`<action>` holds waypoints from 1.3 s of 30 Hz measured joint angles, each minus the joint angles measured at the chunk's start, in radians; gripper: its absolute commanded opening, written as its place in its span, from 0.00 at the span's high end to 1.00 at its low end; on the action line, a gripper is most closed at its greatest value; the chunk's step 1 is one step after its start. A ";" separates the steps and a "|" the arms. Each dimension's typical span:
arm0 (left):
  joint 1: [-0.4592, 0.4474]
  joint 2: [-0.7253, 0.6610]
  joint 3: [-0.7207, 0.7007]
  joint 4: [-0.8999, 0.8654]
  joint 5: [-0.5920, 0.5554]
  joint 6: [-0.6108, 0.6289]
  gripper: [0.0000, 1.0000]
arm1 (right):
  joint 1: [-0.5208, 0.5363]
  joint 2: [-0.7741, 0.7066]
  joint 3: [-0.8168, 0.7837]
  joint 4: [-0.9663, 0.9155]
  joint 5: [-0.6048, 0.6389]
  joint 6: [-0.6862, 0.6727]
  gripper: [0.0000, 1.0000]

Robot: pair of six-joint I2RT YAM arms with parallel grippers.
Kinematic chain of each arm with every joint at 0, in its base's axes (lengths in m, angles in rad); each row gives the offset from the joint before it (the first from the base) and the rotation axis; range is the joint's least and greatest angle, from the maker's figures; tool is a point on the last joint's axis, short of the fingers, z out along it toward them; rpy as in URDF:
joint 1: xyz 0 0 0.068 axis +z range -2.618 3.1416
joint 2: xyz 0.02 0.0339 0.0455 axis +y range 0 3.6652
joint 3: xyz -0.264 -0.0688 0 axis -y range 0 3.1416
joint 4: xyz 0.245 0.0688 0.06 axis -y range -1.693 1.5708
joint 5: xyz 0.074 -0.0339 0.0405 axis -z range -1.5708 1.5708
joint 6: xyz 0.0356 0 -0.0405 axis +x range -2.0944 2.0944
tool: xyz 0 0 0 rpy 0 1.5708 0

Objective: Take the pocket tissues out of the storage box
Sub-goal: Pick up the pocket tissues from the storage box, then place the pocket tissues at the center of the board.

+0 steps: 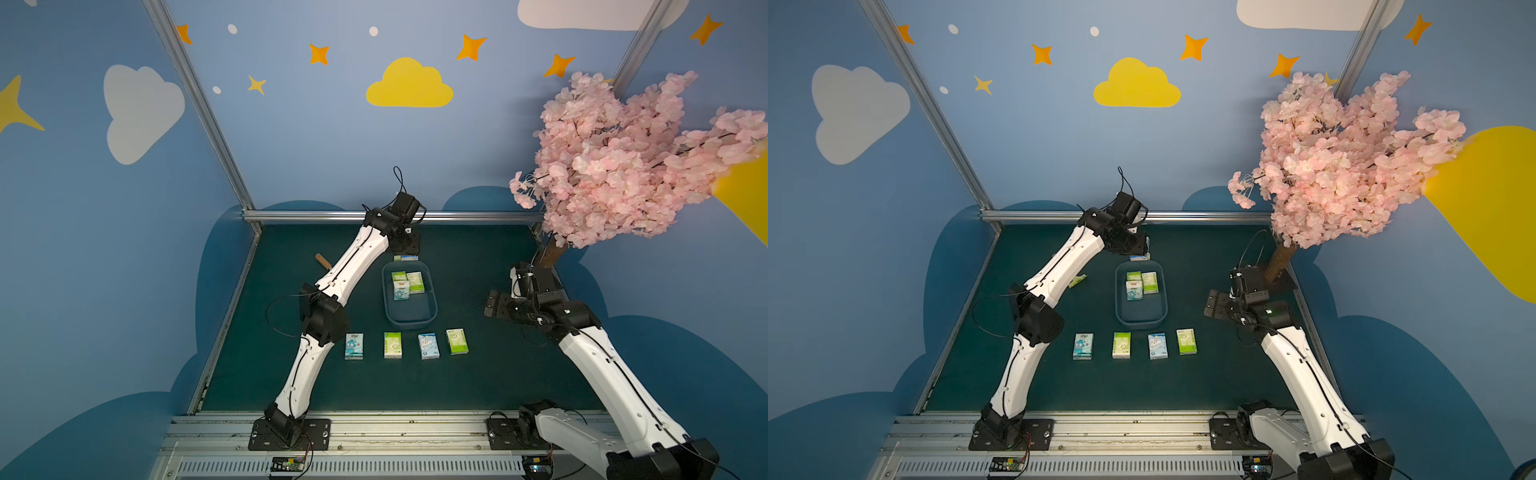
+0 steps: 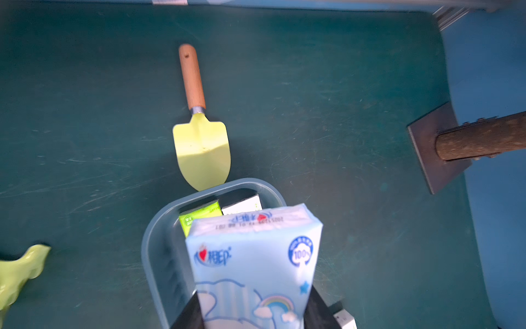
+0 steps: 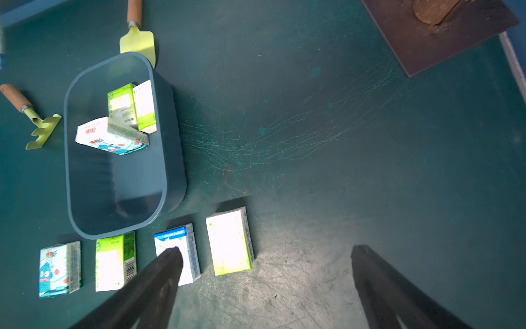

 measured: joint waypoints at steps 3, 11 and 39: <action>0.003 -0.070 -0.040 -0.018 -0.007 0.005 0.54 | -0.002 0.016 0.000 0.014 -0.011 0.002 0.02; 0.006 -0.368 -0.377 -0.004 -0.046 0.005 0.54 | -0.013 0.072 0.000 0.058 -0.047 0.004 0.02; 0.014 -1.286 -1.498 0.117 -0.084 -0.181 0.58 | -0.027 0.224 0.057 0.122 -0.141 0.018 0.02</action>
